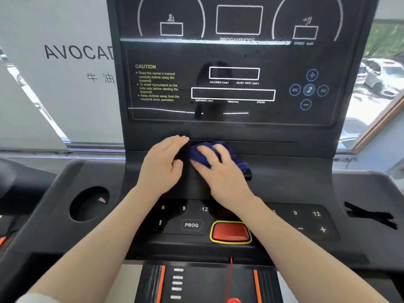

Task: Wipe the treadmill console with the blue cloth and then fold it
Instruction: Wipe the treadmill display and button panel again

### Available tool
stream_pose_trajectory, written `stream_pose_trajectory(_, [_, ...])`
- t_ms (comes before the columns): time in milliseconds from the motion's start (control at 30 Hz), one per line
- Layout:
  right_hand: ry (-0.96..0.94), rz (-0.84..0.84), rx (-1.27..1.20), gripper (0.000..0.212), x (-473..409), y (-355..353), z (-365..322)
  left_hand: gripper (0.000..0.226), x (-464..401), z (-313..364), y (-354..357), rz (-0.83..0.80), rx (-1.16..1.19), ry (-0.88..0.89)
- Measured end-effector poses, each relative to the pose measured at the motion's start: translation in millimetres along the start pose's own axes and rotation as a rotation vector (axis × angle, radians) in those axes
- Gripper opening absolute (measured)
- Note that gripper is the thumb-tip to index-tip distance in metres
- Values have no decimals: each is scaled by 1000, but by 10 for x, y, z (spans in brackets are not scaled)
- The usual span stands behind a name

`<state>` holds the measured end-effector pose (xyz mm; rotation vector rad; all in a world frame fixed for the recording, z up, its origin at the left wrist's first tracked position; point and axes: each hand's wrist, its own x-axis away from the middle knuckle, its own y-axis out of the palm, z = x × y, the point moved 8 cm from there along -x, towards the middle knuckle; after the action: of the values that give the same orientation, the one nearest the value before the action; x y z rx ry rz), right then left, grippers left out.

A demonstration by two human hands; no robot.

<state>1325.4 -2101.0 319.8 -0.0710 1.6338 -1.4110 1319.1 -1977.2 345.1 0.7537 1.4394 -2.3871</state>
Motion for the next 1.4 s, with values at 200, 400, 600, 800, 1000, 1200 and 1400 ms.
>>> stream_pose_trajectory(200, [135,9,107,65,374,-103,561,62,10,-27,-11,-65,33,102])
stream_pose_trajectory(400, [547,17,19,86,385,-59,496,64,31,-88,31,-119,64,75])
stream_pose_trajectory(600, [315,-5,-37,62,171,102,24,64,-11,-46,29,-89,33,103])
stream_pose_trajectory(800, [86,-107,-47,61,300,40,229,59,-37,134,162,-52,-91,112])
stream_pose_trajectory(1000, [505,-45,-6,70,1055,-377,1358,56,-16,392,376,-73,-113,113])
stream_pose_trajectory(1200, [893,78,-96,51,1131,-663,2087,53,-79,445,361,-32,-178,25])
stream_pose_trajectory(1400, [934,201,-107,28,645,-720,1967,53,-92,435,346,-47,-154,19])
